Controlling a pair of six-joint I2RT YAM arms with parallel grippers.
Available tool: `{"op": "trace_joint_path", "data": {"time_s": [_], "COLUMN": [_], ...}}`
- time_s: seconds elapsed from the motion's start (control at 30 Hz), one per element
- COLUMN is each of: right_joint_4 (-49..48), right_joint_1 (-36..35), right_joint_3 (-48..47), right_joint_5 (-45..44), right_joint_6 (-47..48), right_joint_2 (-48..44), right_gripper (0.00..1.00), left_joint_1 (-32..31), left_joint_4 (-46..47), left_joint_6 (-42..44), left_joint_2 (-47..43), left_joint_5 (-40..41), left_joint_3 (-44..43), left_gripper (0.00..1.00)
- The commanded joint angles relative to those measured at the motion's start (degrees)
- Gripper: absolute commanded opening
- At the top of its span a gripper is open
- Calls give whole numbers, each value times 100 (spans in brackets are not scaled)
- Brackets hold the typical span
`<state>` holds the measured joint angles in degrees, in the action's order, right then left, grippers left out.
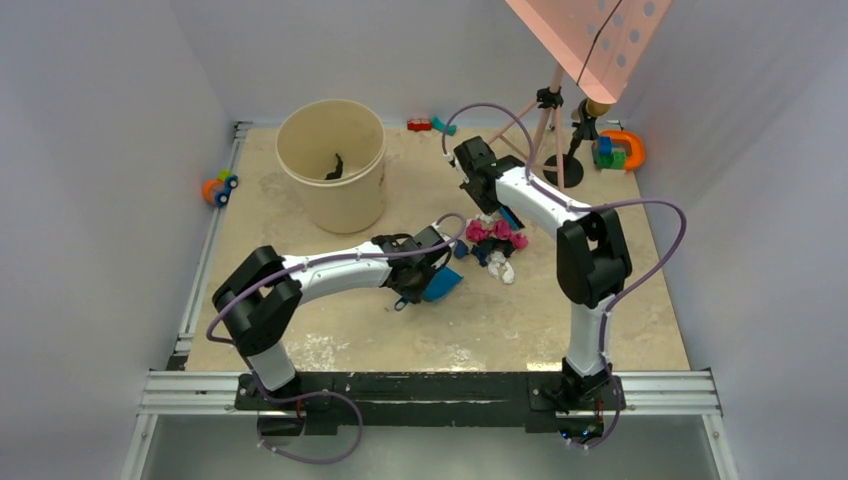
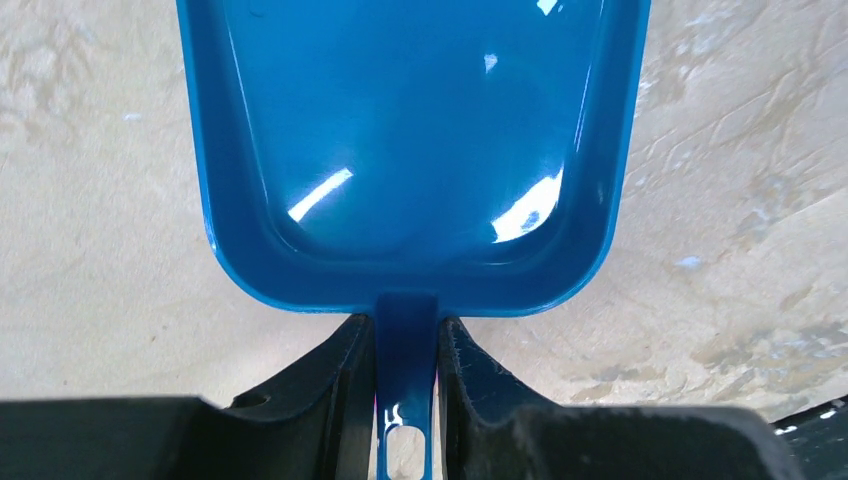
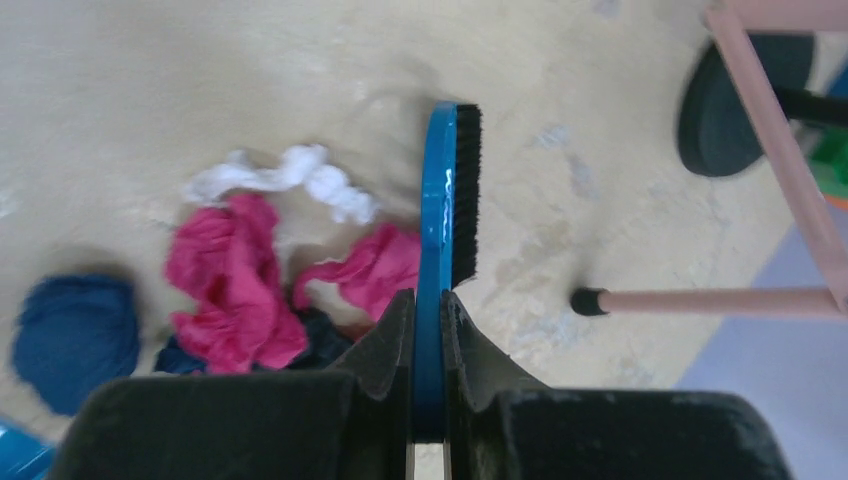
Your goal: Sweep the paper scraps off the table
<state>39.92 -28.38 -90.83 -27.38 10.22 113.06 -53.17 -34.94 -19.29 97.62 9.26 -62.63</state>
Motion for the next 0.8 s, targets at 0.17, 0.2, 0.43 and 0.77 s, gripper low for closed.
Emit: {"op": "trace_joint_path", "data": {"time_s": [0.17, 0.2, 0.43, 0.77], "right_joint_4": [935, 956, 903, 789], "right_joint_1": [-62, -82, -185, -152], "right_joint_3": [-541, -529, -72, 161], "right_joint_5": [3555, 3866, 5292, 4486], "right_joint_6": [401, 361, 239, -336], "right_joint_2": [-77, -92, -606, -1645], "right_gripper": [0, 0, 0, 0], "left_joint_1": [96, 103, 140, 105], "left_joint_4": [621, 633, 674, 1150], "left_joint_6": [212, 215, 192, 117], "left_joint_2": [394, 450, 686, 524], "left_joint_5": [-578, -587, -445, -75], "left_joint_3": [-432, -471, -634, -134], "left_gripper": [0, 0, 0, 0]}}
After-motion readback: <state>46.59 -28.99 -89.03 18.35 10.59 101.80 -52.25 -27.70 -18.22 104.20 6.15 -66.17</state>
